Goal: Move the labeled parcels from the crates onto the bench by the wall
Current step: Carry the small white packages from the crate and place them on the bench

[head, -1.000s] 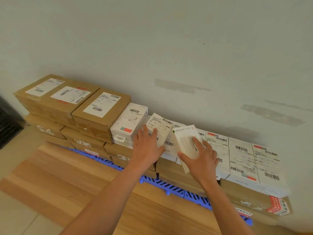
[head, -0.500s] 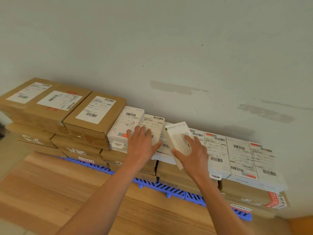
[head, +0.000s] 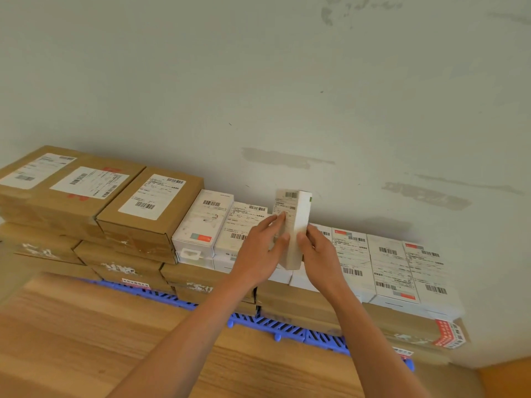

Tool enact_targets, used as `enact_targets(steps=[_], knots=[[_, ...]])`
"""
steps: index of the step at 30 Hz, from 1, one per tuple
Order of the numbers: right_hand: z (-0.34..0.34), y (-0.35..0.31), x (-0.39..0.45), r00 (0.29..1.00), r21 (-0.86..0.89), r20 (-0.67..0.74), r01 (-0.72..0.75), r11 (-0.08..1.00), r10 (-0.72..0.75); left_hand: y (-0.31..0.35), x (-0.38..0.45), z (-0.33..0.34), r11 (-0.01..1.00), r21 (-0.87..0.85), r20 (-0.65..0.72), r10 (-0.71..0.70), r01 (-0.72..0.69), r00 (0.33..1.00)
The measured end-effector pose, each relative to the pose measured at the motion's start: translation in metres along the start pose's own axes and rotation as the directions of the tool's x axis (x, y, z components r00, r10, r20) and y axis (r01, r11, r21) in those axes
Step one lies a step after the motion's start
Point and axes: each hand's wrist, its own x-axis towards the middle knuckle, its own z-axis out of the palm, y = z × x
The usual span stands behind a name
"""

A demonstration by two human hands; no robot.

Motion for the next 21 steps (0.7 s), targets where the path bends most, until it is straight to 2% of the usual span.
enact_targets(steps=[4,8,15,18,21], knots=[[0.002,0.009,-0.001,0.999,0.082,-0.025,-0.035,0.996,0.037,-0.001,0.005,0.008,0.991,0.136,0.049,0.001,-0.008,0.999],[0.000,0.018,0.004,0.995,0.064,-0.052,-0.082,0.995,0.086,-0.010,0.004,0.014,0.961,0.268,0.124,0.036,-0.069,0.992],[0.002,0.032,0.027,0.984,-0.122,-0.150,-0.111,0.986,0.092,-0.024,-0.010,0.011,0.901,0.394,0.206,0.106,-0.182,0.973],[0.009,0.040,0.035,0.976,-0.152,-0.203,-0.106,0.983,0.074,-0.030,-0.011,0.010,0.837,0.492,0.261,0.121,-0.240,0.958],[0.014,0.041,0.036,0.979,-0.191,-0.202,-0.081,0.978,0.042,-0.036,-0.011,0.008,0.824,0.507,0.264,0.133,-0.254,0.955]])
